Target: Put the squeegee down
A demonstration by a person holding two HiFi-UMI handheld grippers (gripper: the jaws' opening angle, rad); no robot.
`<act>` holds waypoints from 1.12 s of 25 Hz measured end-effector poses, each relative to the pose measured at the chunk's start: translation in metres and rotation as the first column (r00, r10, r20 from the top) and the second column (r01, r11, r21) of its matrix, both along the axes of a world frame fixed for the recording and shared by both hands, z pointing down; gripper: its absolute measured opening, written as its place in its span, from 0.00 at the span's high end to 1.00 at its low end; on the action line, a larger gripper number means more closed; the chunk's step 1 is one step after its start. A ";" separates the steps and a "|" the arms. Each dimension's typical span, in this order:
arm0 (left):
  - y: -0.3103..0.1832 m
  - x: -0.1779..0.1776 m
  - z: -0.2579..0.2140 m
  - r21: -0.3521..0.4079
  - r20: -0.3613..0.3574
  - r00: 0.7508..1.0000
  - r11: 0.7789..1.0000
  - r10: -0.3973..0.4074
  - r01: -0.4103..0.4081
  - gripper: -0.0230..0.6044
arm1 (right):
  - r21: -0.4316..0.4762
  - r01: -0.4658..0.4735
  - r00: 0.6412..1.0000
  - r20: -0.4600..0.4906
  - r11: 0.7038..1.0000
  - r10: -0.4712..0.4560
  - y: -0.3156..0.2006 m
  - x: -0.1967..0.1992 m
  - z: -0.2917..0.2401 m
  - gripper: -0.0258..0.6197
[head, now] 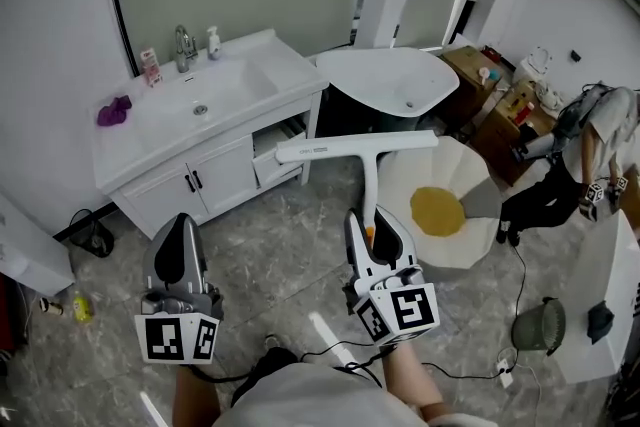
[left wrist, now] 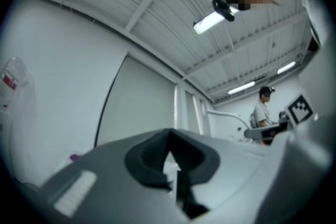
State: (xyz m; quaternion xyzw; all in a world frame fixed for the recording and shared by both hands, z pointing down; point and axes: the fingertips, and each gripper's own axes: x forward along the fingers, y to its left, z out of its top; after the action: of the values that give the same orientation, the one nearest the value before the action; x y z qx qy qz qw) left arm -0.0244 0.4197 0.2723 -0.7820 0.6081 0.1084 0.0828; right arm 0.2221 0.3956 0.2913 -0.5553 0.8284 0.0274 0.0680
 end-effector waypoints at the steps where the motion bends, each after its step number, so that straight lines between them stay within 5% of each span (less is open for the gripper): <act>1: -0.006 -0.005 -0.001 0.004 -0.001 1.000 1.000 0.006 -0.006 0.96 | 0.003 -0.006 1.000 0.002 1.000 0.006 -0.005 -0.005 0.000 0.80; 19: -0.076 -0.064 0.009 -0.001 -0.018 0.998 0.999 0.054 -0.054 0.96 | -0.003 -0.069 0.998 0.009 0.998 0.069 -0.066 -0.056 0.003 0.80; 28: -0.141 -0.071 0.014 -0.003 -0.019 1.000 1.000 0.016 -0.016 0.96 | -0.011 -0.051 0.999 0.007 0.999 0.051 -0.143 -0.058 0.012 0.80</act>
State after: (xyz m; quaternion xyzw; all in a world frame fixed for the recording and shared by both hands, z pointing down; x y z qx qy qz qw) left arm -0.0955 0.2788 0.2860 -0.7858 0.6029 0.1156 0.0752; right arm 0.1640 0.2527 0.3035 -0.5769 0.8137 0.0227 0.0671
